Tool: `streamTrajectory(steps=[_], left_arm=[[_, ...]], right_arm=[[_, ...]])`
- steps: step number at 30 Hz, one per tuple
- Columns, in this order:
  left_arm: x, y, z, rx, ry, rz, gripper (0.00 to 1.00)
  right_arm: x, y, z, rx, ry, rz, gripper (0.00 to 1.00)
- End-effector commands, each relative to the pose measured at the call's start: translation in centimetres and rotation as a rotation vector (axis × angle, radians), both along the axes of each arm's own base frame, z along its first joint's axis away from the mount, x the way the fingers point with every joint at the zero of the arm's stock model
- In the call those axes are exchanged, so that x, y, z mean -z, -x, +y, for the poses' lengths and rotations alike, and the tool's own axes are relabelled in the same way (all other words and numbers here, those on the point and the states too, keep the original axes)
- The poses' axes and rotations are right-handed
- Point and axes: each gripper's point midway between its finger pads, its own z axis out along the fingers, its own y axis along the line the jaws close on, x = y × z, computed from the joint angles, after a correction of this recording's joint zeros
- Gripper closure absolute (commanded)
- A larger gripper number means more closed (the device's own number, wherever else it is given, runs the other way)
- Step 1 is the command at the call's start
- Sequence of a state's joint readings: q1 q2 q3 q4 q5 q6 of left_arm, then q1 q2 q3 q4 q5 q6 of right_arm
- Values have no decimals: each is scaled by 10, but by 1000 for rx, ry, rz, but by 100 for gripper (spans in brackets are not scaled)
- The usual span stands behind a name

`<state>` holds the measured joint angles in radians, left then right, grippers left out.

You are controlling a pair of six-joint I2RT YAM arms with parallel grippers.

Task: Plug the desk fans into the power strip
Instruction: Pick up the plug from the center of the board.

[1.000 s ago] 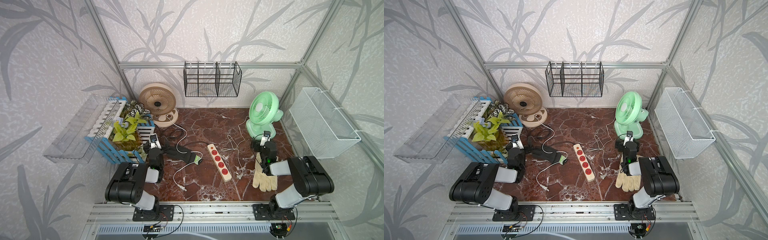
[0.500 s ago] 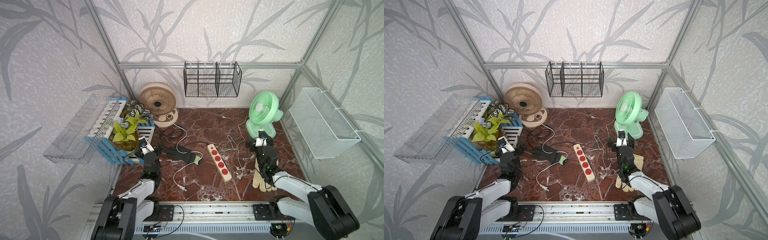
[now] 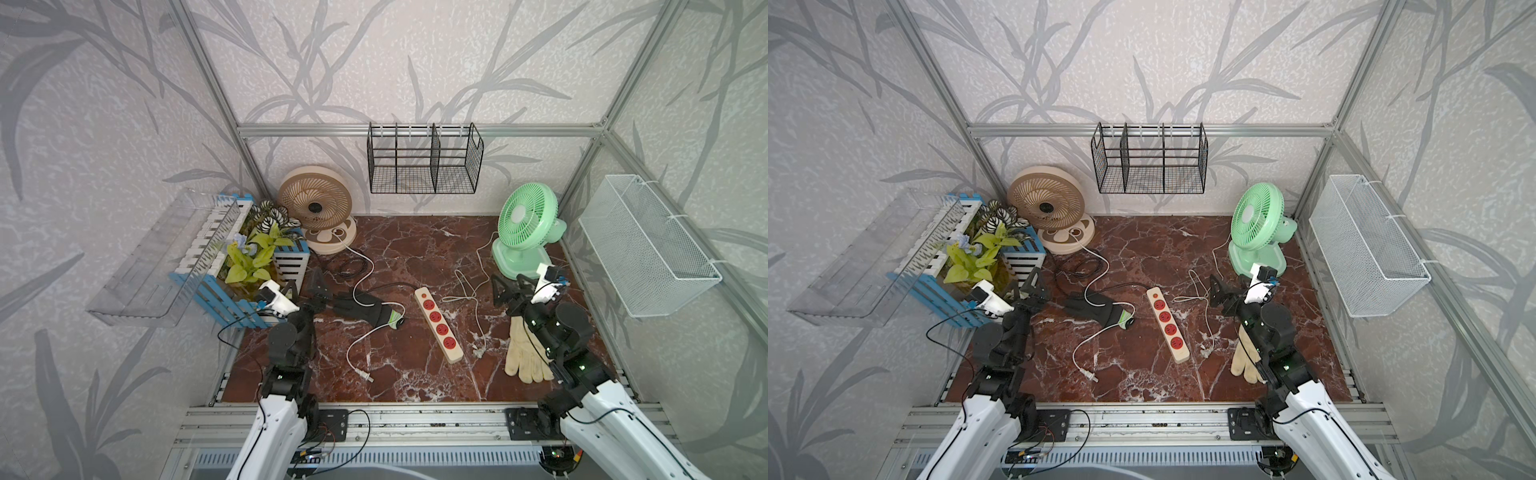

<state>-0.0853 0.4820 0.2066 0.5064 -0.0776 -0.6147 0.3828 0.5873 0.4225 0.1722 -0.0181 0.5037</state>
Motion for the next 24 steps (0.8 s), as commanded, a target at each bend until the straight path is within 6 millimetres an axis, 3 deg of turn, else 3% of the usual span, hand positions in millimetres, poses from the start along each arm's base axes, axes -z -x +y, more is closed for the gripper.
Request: streamTrajectory(steps=[1, 6, 11, 14, 19, 24], left_arm=[[29, 2, -30, 177, 7, 98, 0], [73, 3, -23, 148, 207, 166, 0], [78, -6, -46, 269, 205, 245, 0], [97, -11, -69, 356, 181, 357, 5], [131, -5, -95, 380, 93, 535, 5], [147, 12, -94, 340, 31, 703, 5]], right_arm=[[21, 22, 34, -218, -77, 143, 1], [44, 12, 19, -112, -37, 240, 1], [68, 13, 28, -169, 7, 256, 1], [86, 10, 41, -224, 7, 307, 1], [119, 13, 56, -254, 21, 482, 1], [140, 33, 85, -307, 202, 509, 1]])
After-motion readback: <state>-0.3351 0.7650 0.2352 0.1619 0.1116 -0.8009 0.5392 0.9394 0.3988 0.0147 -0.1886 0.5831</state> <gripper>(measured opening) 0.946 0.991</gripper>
